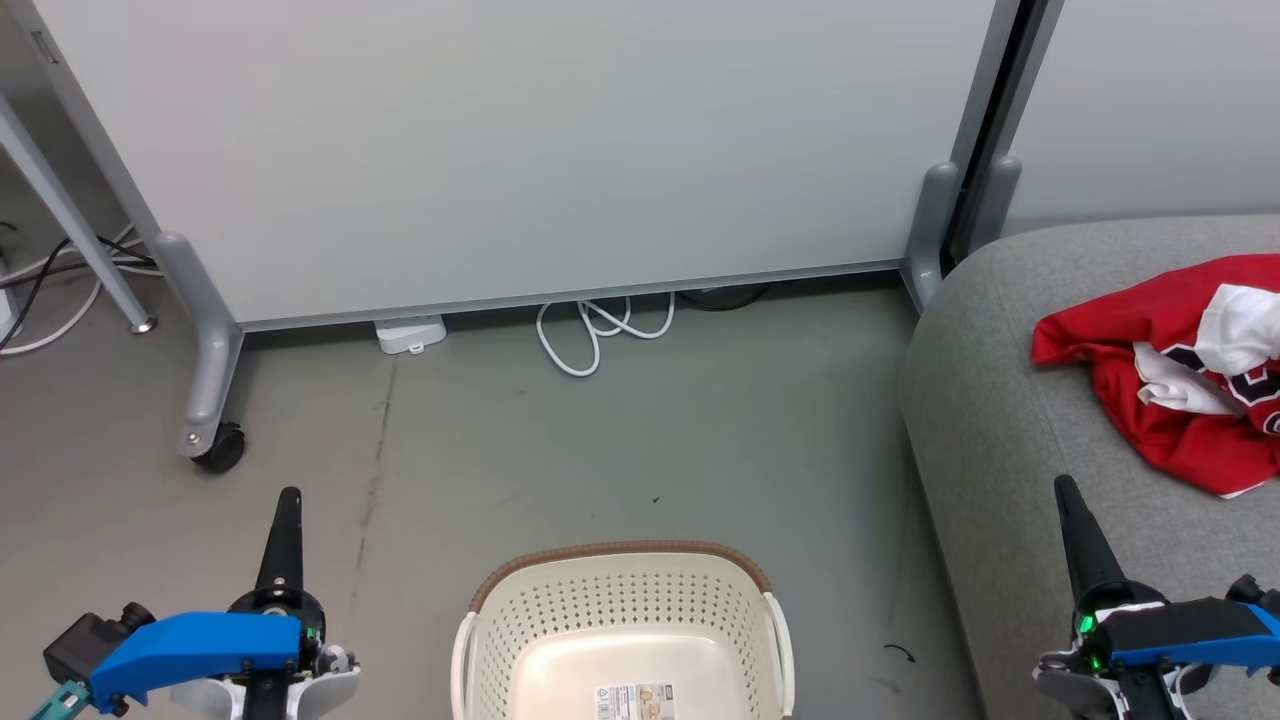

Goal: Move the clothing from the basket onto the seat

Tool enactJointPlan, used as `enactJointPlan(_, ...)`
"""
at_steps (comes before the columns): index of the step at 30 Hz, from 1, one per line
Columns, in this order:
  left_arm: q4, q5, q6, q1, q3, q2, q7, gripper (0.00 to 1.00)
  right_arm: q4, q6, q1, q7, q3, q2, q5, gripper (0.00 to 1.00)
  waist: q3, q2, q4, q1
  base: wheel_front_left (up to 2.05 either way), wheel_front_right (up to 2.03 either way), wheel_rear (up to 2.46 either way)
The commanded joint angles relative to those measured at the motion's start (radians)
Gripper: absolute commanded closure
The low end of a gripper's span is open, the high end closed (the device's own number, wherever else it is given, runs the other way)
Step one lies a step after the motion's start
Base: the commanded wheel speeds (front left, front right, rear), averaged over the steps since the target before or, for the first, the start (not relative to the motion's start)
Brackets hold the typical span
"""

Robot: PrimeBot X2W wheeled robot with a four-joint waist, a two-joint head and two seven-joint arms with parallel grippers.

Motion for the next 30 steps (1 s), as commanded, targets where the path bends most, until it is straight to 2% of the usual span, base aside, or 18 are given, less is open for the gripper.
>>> enactJointPlan(1,-0.010,-0.030,-0.007,-0.022,0.006,0.000,0.009,1.00,-0.009,0.001,-0.020,0.010,-0.003,-0.004,0.033,1.00,0.000,0.0000,-0.001,0.0000,0.00,0.00,0.00)
enactJointPlan(30,-0.013,-0.249,-0.013,-0.037,0.035,0.000,0.066,1.00,-0.008,0.001,-0.034,0.066,-0.010,-0.004,0.262,1.00,0.000,0.0000,-0.020,0.0000,0.00,0.00,0.00)
